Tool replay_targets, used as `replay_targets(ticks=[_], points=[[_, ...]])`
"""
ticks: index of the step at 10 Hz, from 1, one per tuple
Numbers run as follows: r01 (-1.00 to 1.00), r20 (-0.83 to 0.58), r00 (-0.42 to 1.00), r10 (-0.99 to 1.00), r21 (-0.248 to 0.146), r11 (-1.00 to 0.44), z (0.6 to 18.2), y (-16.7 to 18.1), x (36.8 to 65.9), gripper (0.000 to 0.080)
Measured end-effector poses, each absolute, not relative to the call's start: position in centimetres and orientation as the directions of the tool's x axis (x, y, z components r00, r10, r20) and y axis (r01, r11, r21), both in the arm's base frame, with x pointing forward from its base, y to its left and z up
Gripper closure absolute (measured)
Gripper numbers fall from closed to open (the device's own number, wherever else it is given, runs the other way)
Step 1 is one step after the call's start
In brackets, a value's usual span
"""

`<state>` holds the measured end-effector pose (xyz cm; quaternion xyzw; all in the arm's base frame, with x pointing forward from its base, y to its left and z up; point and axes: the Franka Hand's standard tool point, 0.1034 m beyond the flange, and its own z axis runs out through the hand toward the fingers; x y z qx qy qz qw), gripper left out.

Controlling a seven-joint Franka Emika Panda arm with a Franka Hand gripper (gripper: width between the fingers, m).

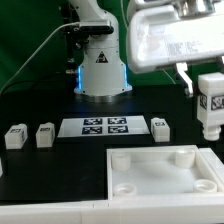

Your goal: Assemble one leg

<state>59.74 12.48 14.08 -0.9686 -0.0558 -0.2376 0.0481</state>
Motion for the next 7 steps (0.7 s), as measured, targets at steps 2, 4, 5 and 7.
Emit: replay_targets(ticks=[2, 4, 5, 7], points=[[0.121, 0.459, 0.885, 0.074, -0.073, -0.99, 13.1, 12.4, 60.5, 0.0509], [0.104, 0.445, 0.894, 0.058, -0.081, -0.991, 12.0, 12.3, 60.5, 0.0509], [0.095, 0.441, 0.896, 0.05, -0.081, -0.992, 11.6, 12.0, 60.6, 0.0509], [0.087, 0.434, 0.9, 0.042, -0.083, -0.993, 11.4, 11.9, 61.1, 0.0509]])
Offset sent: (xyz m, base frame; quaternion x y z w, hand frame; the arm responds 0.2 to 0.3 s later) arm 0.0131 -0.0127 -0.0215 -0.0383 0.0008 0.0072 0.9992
